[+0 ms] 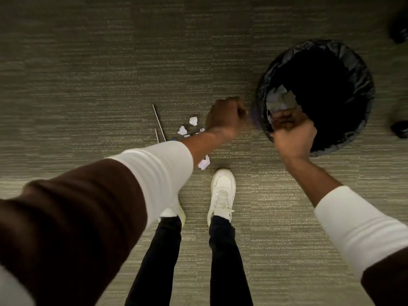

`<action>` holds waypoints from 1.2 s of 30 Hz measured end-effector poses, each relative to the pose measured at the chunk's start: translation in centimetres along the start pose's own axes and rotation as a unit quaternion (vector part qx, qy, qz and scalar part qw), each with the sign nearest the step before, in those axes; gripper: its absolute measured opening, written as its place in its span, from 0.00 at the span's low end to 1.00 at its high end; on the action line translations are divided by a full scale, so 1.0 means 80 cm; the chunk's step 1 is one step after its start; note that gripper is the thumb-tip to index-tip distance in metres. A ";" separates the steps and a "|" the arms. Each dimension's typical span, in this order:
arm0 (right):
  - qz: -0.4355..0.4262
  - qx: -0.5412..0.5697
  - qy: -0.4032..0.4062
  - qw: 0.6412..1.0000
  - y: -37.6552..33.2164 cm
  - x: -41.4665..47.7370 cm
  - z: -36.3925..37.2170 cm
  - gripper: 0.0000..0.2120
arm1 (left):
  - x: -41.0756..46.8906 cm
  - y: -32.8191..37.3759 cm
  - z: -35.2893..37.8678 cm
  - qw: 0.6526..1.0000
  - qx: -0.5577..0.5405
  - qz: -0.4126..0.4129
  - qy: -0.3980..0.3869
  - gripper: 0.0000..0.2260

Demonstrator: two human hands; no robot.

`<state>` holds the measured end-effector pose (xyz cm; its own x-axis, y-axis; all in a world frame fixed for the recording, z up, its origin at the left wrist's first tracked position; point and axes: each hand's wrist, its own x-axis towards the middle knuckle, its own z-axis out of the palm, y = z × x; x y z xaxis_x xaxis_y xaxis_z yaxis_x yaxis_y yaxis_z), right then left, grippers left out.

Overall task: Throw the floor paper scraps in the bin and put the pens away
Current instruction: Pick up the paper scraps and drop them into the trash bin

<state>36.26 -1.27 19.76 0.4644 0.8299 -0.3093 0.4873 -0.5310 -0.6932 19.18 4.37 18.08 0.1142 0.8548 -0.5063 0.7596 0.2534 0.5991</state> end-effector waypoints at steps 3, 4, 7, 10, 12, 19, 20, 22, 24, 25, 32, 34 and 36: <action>-0.074 -0.041 -0.074 0.994 -0.005 -0.027 0.043 0.08 | 0.004 -0.061 -0.024 0.999 0.036 -0.040 -0.006 0.10; -0.098 -0.059 -0.103 0.988 -0.001 -0.033 0.061 0.08 | 0.004 -0.084 -0.031 0.997 0.052 -0.060 -0.015 0.12; -0.129 -0.144 -0.199 0.961 0.020 -0.041 0.113 0.15 | 0.002 -0.149 -0.047 0.984 0.110 -0.123 -0.061 0.13; -0.125 -0.281 -0.315 0.898 0.026 -0.048 0.151 0.32 | -0.006 -0.208 -0.052 0.971 0.164 -0.130 -0.113 0.17; -0.118 -0.355 -0.385 0.843 0.037 -0.048 0.178 0.43 | -0.009 -0.244 -0.047 0.970 0.181 -0.109 -0.118 0.16; -0.186 -0.426 -0.420 0.779 0.113 -0.056 0.290 0.71 | 0.022 -0.348 0.024 0.966 0.238 0.001 -0.102 0.40; -0.205 -0.432 -0.407 0.778 0.125 -0.060 0.304 0.70 | 0.028 -0.356 0.038 0.965 0.241 0.013 -0.103 0.44; -0.245 -0.438 -0.370 0.782 0.148 -0.066 0.329 0.68 | 0.037 -0.365 0.062 0.966 0.234 0.030 -0.110 0.50; -0.257 -0.455 -0.354 0.776 0.165 -0.072 0.347 0.69 | 0.046 -0.373 0.086 0.964 0.231 0.053 -0.123 0.52; -0.256 -0.468 -0.353 0.769 0.171 -0.073 0.353 0.71 | 0.049 -0.379 0.095 0.961 0.239 0.068 -0.125 0.52; -0.280 -0.457 -0.329 0.778 0.183 -0.054 0.364 0.55 | 0.042 -0.374 0.112 0.938 0.313 0.141 -0.040 0.24; -0.308 -0.466 -0.321 0.765 0.189 -0.048 0.364 0.47 | 0.045 -0.379 0.111 0.917 0.357 0.174 -0.019 0.27; -0.342 -0.477 -0.304 0.751 0.195 -0.048 0.364 0.39 | 0.047 -0.385 0.112 0.921 0.343 0.182 -0.026 0.23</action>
<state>20.54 -7.79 -8.80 -0.4180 0.7347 -0.5344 0.9001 0.4143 -0.1345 1.93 -4.30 -7.79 0.4582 0.7990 -0.3893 0.8888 -0.4069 0.2110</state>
